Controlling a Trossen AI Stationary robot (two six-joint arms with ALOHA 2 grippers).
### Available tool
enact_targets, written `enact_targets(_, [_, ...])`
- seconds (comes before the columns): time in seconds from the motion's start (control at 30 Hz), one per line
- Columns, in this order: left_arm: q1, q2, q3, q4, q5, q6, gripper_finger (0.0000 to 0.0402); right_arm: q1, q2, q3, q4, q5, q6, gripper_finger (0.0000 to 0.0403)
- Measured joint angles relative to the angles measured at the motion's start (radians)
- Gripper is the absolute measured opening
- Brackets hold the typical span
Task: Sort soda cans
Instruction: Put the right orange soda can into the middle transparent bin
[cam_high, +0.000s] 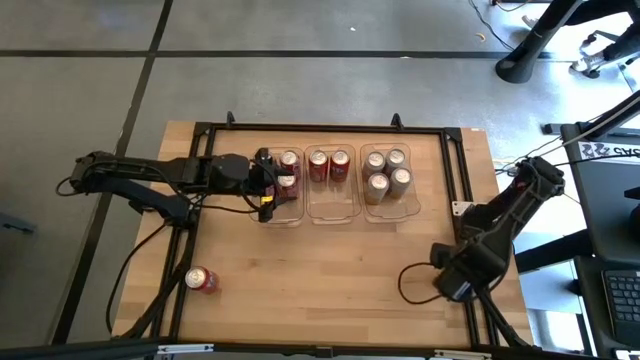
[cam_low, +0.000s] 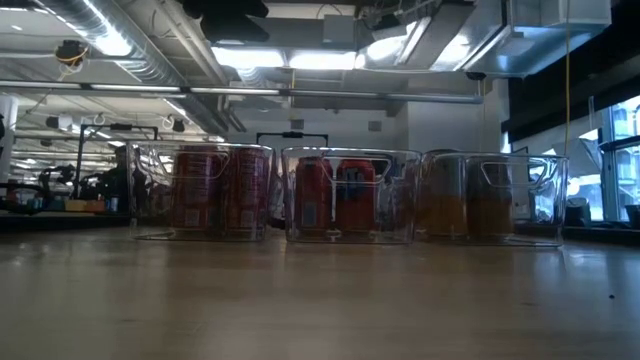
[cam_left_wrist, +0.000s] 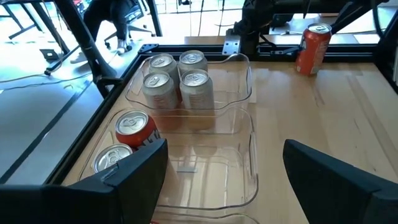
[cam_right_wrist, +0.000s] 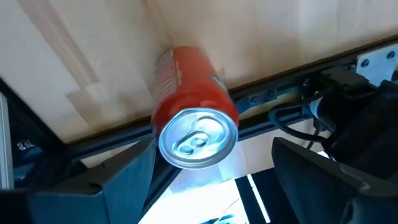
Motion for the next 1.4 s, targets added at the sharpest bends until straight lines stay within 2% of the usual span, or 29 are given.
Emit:
enact_targets(0.27, [0.0, 0.0, 0.0, -0.022, 0.0, -0.003, 0.0306, 0.079, 0.0, 0.0, 0.023, 0.062, 0.007, 0.0319])
enact_targets(0.43, [-0.001, 0.0, 0.0, -0.031, 0.001, -0.004, 0.0306, 0.122, 0.0, -0.003, 0.033, 0.089, 0.08, 0.0319])
enact_targets(0.73, [-0.001, 0.0, 0.0, -0.039, 0.002, -0.002, 0.0306, 0.188, 0.0, -0.097, 0.127, 0.056, 0.177, 0.0319])
enact_targets(1.0, [-0.001, 0.0, 0.0, -0.047, 0.001, -0.005, 0.0306, 0.186, 0.0, -0.165, 0.172, 0.06, 0.227, 0.0319])
enact_targets(1.4, [-0.001, 0.0, 0.0, -0.045, 0.001, -0.004, 0.0306, 0.187, -0.003, -0.177, 0.266, 0.199, 0.206, 0.0319])
